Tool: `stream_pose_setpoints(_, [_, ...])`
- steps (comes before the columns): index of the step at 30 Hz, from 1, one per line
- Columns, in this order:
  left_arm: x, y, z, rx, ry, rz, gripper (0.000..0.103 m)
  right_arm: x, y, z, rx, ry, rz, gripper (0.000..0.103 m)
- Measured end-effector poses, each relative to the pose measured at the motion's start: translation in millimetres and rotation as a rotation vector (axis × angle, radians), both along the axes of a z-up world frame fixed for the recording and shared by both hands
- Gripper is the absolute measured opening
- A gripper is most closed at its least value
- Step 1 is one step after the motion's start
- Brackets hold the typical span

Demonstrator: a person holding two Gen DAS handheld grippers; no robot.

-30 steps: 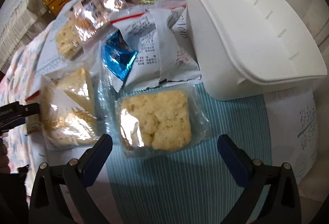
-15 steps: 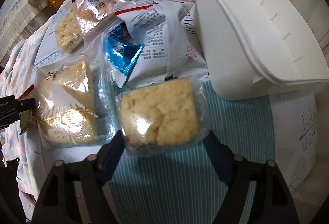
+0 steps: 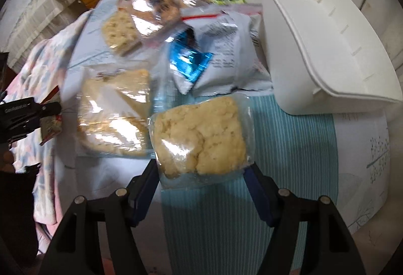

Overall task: Organize snacks
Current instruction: 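Grasp the white-red biscuit packet with left tool while right tool grasps the cake bag, then drop the biscuit packet into the white tray with left tool while right drops cake bag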

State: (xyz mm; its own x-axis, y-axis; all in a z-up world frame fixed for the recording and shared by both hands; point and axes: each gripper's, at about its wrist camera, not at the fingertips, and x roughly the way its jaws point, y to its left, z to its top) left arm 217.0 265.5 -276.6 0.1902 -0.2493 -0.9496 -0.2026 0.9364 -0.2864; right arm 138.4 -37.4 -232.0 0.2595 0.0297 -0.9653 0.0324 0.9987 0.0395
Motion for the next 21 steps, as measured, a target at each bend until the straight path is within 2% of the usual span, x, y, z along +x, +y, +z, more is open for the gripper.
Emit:
stream_pose_setpoints(11, [-34.5, -5.6, 45.1, -0.071, -0.137, 0.017, 0.045, -4.1, 28.7, 47.0, 0.106, -0.182, 0.225, 0.068])
stream_pose_setpoints(21, [-61.6, -50.5, 95.3, -0.079, -0.223, 0.043, 0.045, -13.2, -7.9, 94.3, 0.135, -0.304, 0.339, 0.068])
